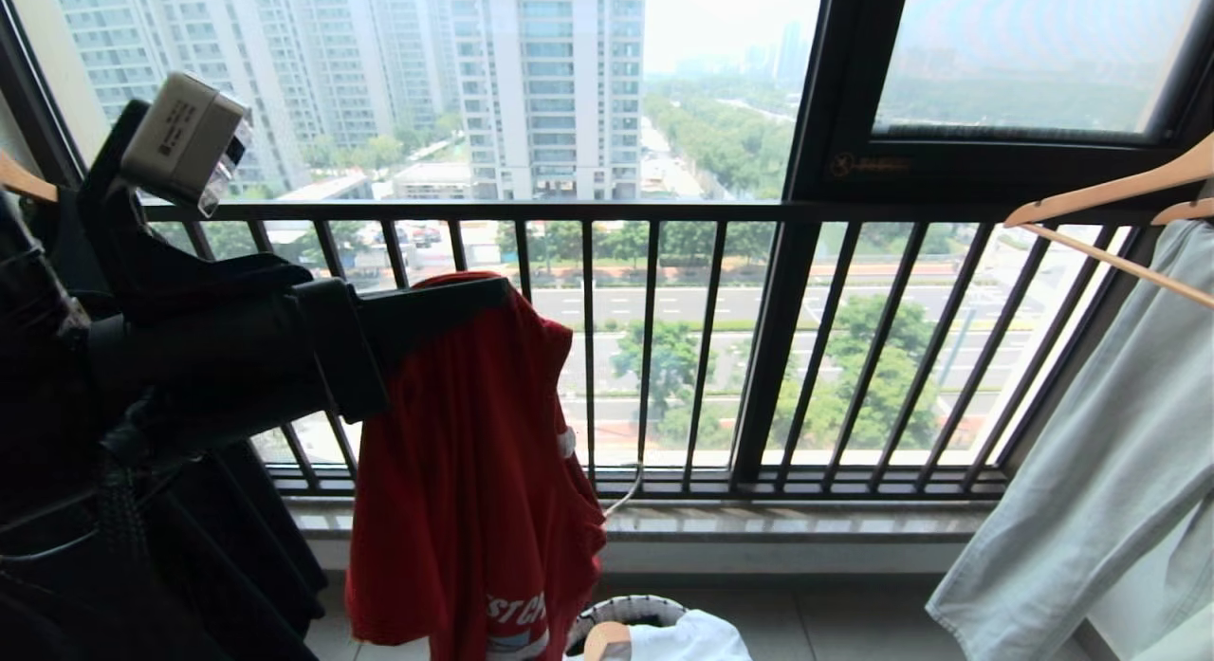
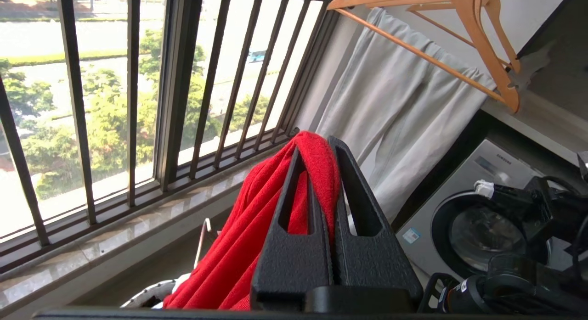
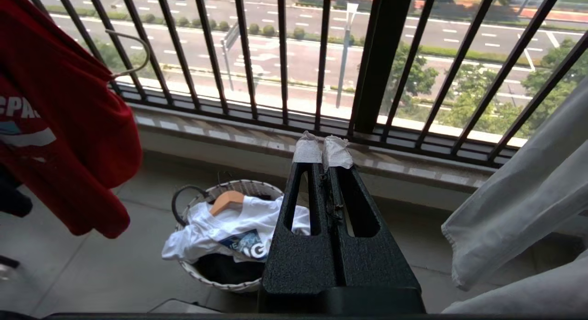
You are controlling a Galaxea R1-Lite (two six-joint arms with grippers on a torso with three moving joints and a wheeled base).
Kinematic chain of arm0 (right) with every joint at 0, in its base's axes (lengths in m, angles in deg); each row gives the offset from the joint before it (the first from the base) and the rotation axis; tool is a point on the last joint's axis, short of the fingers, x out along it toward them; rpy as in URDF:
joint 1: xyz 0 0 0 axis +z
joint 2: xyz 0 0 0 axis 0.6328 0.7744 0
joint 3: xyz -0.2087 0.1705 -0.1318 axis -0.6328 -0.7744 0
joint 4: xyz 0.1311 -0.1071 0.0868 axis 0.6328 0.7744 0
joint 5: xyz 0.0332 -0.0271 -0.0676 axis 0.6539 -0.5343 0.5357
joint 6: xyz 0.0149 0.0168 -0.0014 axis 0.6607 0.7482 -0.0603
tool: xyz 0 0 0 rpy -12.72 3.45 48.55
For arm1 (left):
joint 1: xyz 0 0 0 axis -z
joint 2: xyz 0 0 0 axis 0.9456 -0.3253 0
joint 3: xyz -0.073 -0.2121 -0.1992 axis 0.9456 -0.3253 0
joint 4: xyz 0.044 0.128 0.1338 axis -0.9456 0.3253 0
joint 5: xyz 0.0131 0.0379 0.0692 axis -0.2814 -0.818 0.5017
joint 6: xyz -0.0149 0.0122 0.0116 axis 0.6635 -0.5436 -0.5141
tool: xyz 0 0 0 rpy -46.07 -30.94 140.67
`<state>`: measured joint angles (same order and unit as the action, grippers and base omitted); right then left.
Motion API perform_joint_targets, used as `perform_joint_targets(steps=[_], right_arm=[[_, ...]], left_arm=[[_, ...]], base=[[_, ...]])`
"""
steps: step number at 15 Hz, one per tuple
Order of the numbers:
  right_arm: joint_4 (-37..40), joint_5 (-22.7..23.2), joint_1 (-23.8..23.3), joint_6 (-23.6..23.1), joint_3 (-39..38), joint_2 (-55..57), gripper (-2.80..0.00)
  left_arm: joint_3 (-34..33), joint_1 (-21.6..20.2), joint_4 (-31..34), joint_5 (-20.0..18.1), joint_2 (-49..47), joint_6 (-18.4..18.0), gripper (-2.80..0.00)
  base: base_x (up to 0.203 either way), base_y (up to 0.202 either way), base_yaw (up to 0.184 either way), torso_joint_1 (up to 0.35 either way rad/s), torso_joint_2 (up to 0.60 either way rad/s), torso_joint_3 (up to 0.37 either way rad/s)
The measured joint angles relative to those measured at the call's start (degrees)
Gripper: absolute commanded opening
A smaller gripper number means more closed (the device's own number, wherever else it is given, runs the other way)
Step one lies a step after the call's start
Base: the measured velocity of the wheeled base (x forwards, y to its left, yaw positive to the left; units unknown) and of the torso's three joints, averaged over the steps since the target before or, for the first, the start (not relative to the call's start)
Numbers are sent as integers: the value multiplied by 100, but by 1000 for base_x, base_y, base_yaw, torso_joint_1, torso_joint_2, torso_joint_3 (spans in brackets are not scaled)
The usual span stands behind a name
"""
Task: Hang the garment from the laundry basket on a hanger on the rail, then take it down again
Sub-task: Hang the clothes on the clothes rack
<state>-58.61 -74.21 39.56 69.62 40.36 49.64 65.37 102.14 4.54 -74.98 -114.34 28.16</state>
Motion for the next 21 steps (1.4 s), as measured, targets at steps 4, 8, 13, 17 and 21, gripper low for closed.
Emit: perform_joint_targets(steps=[4, 8, 13, 17, 21], right_arm=[[-442, 1143, 98, 53, 1137, 2519, -280], [-1273, 1490, 717, 74, 1861, 4861, -280], [-2519, 1416, 1344, 86, 2269, 6876, 0], [-3072, 1388, 1834, 91, 2277, 7480, 0], [-3328, 941, 2507, 100, 2287, 7786, 0]], left_arm=[[103, -11, 18, 21, 232, -3, -280], [134, -54, 24, 30, 325, -11, -280], [179, -73, 30, 30, 391, -11, -280], [270, -80, 302, 59, 500, -13, -280], [316, -140, 323, 108, 550, -13, -280]], base=[[0, 0, 0, 0, 0, 0], [0, 0, 0, 0, 0, 0], [0, 0, 0, 0, 0, 0], [0, 0, 0, 0, 0, 0], [0, 0, 0, 0, 0, 0]])
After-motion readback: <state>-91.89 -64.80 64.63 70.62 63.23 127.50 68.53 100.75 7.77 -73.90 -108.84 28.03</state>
